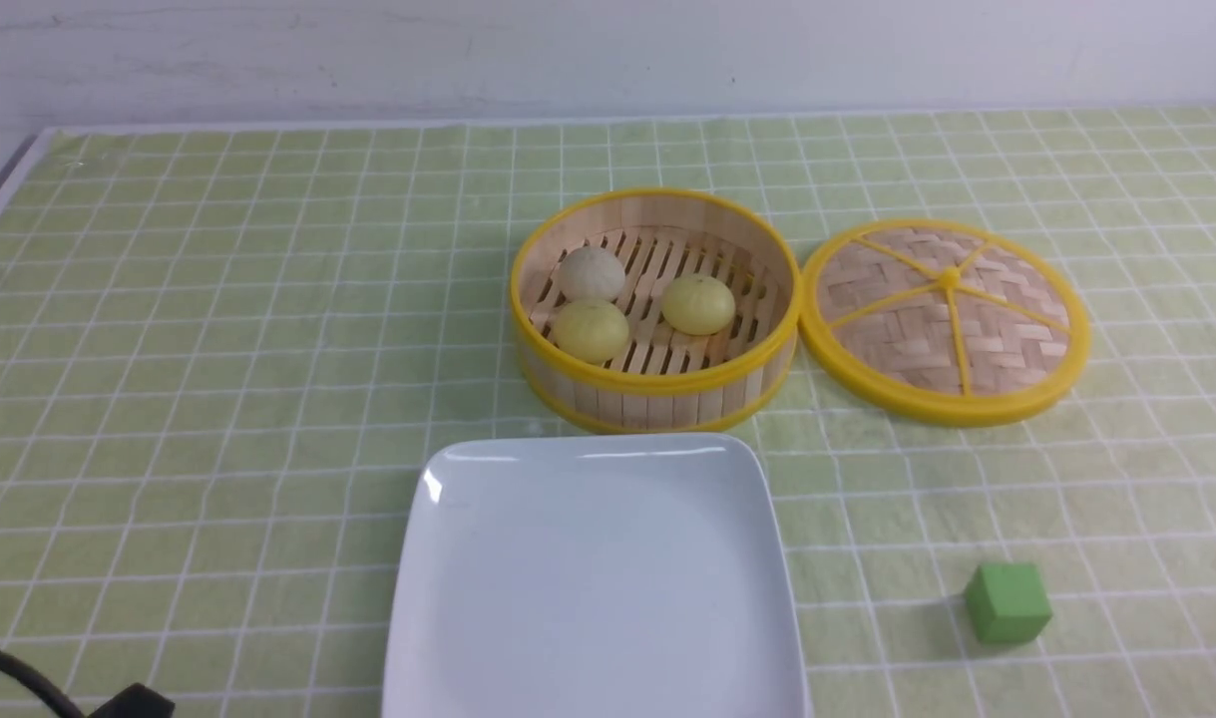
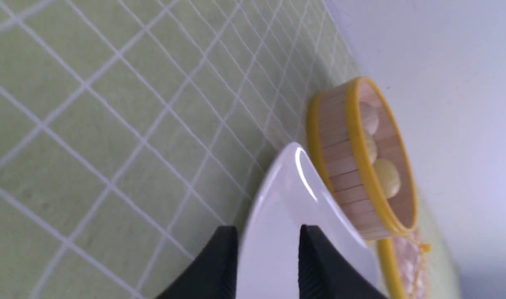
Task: Put the steamed buns into the plate on the green tablecloth.
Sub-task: 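Reach toward a bun in the bamboo steamer with the right gripper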
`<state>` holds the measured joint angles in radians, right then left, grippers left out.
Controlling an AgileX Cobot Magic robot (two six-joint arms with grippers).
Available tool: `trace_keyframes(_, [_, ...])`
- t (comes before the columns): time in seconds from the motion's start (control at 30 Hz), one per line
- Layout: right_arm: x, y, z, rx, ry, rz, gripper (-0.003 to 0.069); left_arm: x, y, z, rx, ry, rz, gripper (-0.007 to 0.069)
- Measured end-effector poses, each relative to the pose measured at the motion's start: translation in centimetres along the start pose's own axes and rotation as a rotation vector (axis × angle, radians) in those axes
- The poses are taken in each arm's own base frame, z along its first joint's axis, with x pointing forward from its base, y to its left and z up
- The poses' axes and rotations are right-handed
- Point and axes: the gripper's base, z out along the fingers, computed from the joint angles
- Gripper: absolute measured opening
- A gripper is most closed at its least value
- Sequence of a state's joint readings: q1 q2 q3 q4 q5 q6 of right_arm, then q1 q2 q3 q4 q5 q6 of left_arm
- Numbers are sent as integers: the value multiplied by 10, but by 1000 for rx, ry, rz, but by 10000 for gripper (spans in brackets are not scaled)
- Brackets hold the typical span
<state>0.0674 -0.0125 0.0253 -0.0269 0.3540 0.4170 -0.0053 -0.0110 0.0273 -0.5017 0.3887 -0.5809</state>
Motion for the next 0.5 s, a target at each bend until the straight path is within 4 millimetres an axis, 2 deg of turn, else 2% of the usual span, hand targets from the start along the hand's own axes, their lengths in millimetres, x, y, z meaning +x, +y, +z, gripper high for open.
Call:
trace_keyframes(0.03, [0,2,0,-24,4,130,240,0,0,0,5,0,-14,242])
trace_keyframes(0.07, [0,3,0,-30,5,161,240,0,-1,0,6,-2,-16,242])
trace_keyframes(0.1, [1,7,0,-73,26,413,240,-2,-2,0,20,-18,-29,242])
trace_keyframes(0.13, [1,9,0,-90,40,548,240,-3,-3,0,34,-37,-35,242])
trace_keyframes(0.23, [1,11,-1,-116,54,721,240,-6,-5,0,56,-67,-42,242])
trace_keyframes(0.4, [-6,13,-1,-156,-12,771,237,-10,-10,-2,84,-92,-42,215])
trace_keyframes(0.5, [-26,19,-9,-198,-97,667,195,-20,-38,-16,141,-101,53,140])
